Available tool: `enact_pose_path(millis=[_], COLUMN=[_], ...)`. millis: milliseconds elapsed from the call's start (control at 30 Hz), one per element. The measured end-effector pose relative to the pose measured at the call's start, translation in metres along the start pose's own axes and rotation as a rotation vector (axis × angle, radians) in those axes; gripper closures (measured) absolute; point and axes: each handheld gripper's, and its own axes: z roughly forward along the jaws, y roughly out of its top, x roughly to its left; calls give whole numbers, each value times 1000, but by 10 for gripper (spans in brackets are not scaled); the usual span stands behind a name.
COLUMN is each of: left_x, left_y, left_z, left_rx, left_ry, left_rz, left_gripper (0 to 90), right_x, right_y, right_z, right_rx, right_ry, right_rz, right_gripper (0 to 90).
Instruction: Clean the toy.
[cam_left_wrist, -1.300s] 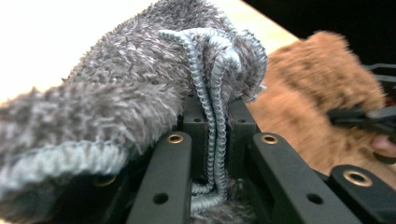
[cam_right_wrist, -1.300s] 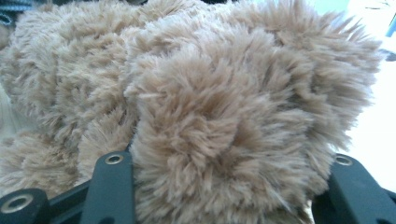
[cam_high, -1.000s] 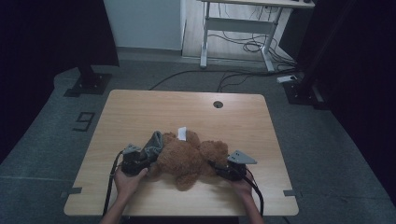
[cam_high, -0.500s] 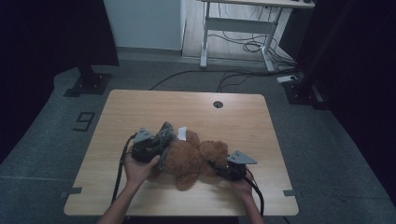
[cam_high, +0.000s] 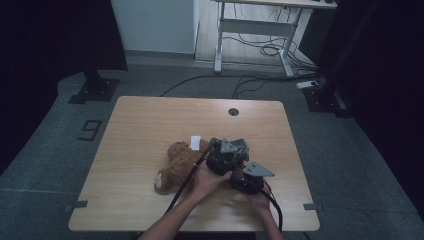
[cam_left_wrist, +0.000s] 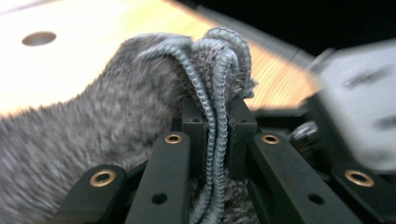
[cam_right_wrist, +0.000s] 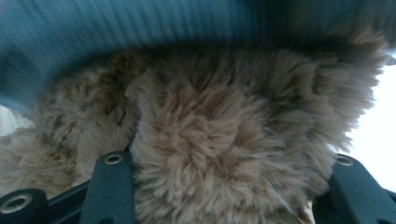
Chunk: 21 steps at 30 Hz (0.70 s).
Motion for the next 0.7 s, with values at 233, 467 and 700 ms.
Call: enact_pose_path(millis=[233,467,700], left_x=[29,72,101], left_y=[-10,-41,-56], left_z=[-24,-54,-81], left_rx=[-13,-40,-62], left_ry=[114,112,164], left_rz=[-49,-165,-229], left_gripper=[812,815,813], right_x=[1,1,1], right_y=[-1,-1,-1], right_z=[1,2,1], right_rx=[4,-3,-4], right_ry=[-7,-5,-8], right_rz=[-6,1,5], right_gripper=[443,443,443])
